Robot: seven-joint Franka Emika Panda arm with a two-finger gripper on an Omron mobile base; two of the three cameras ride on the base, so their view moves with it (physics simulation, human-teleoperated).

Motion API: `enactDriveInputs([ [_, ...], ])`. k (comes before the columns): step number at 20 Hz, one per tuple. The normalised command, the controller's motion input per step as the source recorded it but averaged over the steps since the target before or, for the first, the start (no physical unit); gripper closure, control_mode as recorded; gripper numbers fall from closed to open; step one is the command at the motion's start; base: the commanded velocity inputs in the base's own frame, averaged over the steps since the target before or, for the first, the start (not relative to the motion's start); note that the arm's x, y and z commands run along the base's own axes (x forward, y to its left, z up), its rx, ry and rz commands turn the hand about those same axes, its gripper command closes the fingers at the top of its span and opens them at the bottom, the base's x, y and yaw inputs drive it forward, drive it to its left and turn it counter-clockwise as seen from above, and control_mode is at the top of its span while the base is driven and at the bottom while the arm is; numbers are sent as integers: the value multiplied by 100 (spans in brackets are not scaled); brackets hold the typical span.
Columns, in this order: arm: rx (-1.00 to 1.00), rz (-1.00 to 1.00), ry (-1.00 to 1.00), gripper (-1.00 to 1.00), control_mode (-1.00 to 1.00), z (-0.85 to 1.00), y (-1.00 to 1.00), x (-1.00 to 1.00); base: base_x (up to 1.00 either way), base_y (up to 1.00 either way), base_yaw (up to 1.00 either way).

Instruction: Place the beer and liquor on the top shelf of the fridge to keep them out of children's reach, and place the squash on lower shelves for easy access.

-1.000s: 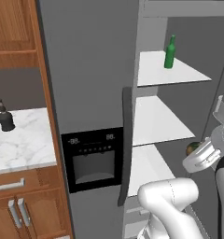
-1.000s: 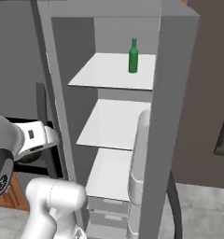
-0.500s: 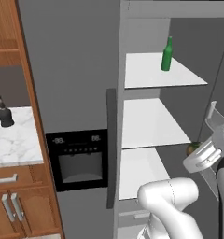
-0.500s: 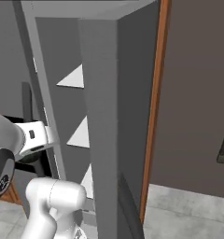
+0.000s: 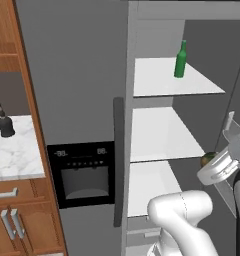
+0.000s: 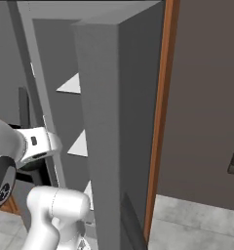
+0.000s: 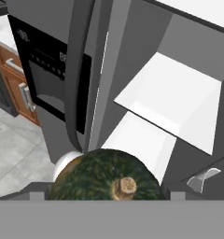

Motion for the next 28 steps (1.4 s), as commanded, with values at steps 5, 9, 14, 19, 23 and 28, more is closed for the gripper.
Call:
enactDriveInputs([
  [5,0,0,0,100,100,0,0,0,61,0,0],
  [9,0,0,0,100,100,0,0,0,50,-1,-1],
  [14,-1,-5,0,100,-100,-23,-1,10,10,-1,-2],
  [19,-2,-12,0,100,-100,-41,-11,35,0,0,0],
  [23,0,-8,0,100,-100,-32,-28,52,0,0,0],
  [28,0,-1,0,100,-100,-43,-40,33,0,0,0],
])
